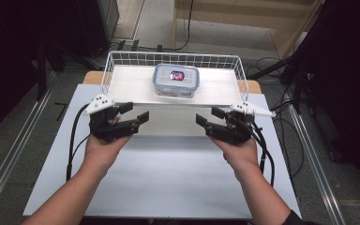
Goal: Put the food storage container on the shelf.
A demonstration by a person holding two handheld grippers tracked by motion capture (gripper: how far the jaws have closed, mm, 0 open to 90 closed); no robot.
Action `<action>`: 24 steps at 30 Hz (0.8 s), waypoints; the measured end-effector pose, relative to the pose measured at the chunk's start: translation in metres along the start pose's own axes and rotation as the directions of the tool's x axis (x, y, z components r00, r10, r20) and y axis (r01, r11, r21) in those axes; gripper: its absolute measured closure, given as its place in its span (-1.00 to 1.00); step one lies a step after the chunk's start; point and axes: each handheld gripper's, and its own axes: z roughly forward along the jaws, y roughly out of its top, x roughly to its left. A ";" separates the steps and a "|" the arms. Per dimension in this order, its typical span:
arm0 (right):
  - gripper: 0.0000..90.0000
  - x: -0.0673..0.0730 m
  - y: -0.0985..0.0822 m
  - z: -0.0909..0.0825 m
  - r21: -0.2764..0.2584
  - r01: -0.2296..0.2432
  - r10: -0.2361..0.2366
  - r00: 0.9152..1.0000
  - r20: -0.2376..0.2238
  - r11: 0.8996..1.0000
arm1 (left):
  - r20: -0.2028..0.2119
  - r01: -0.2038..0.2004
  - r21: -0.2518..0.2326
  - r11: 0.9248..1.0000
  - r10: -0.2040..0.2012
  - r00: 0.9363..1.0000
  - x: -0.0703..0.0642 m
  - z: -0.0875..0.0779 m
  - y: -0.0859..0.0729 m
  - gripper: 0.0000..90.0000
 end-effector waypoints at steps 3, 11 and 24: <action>-0.30 -0.001 -0.028 -0.010 0.003 0.040 -0.040 0.999 0.033 0.999 | -0.004 -0.016 0.004 1.000 0.016 1.000 -0.003 -0.008 -0.022 -0.37; -0.33 0.000 -0.094 -0.033 0.048 0.113 -0.116 0.990 0.081 0.992 | 0.008 -0.030 0.077 0.997 0.029 1.000 -0.005 -0.026 -0.083 -0.49; -0.49 -0.009 -0.152 -0.062 0.058 0.074 -0.081 0.989 0.122 0.996 | -0.050 -0.042 0.159 0.986 0.050 0.997 -0.008 -0.056 -0.151 -0.59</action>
